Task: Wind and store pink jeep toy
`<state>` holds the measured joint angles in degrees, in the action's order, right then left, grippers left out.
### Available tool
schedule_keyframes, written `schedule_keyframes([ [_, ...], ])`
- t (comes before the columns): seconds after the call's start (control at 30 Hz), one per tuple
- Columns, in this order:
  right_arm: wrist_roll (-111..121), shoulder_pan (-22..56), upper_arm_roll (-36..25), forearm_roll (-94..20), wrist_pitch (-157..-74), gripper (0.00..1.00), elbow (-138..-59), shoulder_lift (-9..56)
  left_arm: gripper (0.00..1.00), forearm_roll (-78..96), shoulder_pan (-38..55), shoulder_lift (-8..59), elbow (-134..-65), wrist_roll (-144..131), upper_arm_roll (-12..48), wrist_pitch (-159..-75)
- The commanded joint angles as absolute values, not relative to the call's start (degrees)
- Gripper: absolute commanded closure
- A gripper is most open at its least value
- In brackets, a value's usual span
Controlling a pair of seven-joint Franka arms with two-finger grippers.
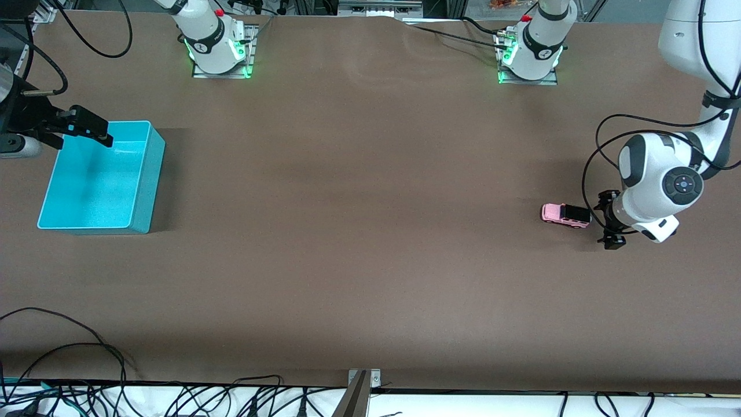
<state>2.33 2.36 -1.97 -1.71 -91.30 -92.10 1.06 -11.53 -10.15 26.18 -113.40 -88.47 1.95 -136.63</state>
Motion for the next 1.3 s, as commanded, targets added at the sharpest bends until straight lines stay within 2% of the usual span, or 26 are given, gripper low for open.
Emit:
schedule_keyframes([
  [0.0,2.29,2.29,-1.85,-2.81,-91.23,0.00,-92.20,0.88,0.00,-13.54,-10.02,23.56,-111.80,-84.91,2.37,-132.72],
  [0.47,2.64,2.20,-1.85,-2.81,-91.41,0.00,-92.20,0.88,0.00,-13.36,-10.11,20.40,-106.00,-77.00,4.48,-123.05],
  [0.8,2.90,2.29,-1.85,-2.72,-91.41,0.00,-92.20,0.88,0.00,-12.83,-10.20,15.82,-104.33,-62.51,5.53,-120.86],
  [1.27,2.55,3.34,-1.49,-2.72,-91.14,0.00,-91.58,0.70,0.00,-10.81,-10.20,14.77,-95.28,-32.71,5.89,-111.10],
])
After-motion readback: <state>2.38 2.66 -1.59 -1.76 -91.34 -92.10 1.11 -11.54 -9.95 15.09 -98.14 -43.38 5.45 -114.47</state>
